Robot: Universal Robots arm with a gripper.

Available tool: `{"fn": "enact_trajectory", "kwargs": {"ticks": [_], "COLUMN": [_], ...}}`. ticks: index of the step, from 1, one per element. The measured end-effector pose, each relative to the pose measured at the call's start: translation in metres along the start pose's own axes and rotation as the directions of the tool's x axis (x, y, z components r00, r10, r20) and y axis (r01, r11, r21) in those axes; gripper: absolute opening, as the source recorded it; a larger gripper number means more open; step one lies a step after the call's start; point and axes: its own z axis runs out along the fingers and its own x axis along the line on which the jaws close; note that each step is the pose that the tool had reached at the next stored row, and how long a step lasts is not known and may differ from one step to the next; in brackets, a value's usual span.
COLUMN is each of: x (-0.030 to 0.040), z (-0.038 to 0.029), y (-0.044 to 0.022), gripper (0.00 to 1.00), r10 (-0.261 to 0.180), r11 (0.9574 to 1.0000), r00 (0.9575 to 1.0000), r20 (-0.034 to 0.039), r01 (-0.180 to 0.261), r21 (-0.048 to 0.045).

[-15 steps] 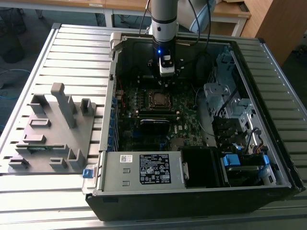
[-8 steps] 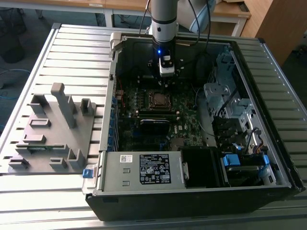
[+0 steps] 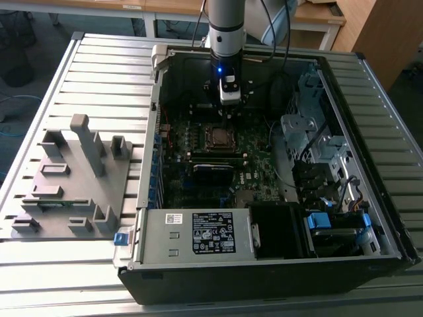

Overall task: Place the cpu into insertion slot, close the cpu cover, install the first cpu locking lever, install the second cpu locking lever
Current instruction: 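Install the first cpu locking lever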

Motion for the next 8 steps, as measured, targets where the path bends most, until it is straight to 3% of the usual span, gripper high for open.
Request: {"fn": "enact_trajectory", "kwargs": {"ticks": [3, 8], "x": [-0.0005, -0.0006], "z": [-0.0038, -0.0044], "y": [-0.0001, 0.0000], "gripper": [0.10, 0.10], "r10": [0.000, 0.000], "r11": [1.0000, 1.0000], "r00": [1.0000, 1.0000], "r20": [-0.0005, -0.0010], "r01": [0.000, 0.000], "r21": [-0.0004, -0.0011]}}
